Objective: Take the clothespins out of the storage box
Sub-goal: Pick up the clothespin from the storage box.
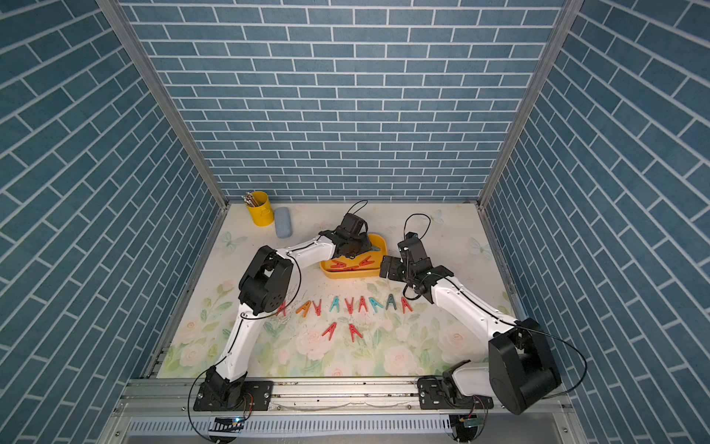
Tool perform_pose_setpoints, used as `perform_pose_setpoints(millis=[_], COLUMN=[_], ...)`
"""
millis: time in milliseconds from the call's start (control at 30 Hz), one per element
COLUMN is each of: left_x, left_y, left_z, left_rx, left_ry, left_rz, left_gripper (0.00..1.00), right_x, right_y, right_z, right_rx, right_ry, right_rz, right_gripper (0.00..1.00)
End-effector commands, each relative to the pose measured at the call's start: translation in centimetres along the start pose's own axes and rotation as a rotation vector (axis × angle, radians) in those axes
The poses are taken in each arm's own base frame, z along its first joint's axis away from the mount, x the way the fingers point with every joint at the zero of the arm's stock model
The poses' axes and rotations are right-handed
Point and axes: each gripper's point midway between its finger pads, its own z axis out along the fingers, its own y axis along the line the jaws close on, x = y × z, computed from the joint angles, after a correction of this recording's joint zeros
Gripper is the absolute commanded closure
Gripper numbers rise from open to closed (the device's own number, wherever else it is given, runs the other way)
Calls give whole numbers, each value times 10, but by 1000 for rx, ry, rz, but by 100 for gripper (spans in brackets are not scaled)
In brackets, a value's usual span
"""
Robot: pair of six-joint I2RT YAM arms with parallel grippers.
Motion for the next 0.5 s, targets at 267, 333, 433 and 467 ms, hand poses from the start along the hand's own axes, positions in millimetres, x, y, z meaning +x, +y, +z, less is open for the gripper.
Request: perform_pose_setpoints(millis=[267, 333, 433, 467], left_x=[5, 5, 4, 2], left_y=[-9, -9, -12, -14], left_z=[11, 13, 10, 8], left_rx=[75, 78, 81, 84], left_ry=[15, 23, 20, 15], left_rz=[-22, -31, -31, -29], left_gripper=[73, 80, 87, 92], right_x=[-3, -3, -3, -3], right_y=[-1, -1, -2, -1], right_z=[-7, -7, -7, -7], right_rx=[-6, -5, -5, -6], right_ry=[-23, -21, -23, -22], right_rz=[-14, -14, -12, -13], right_gripper=[1, 1, 1, 1])
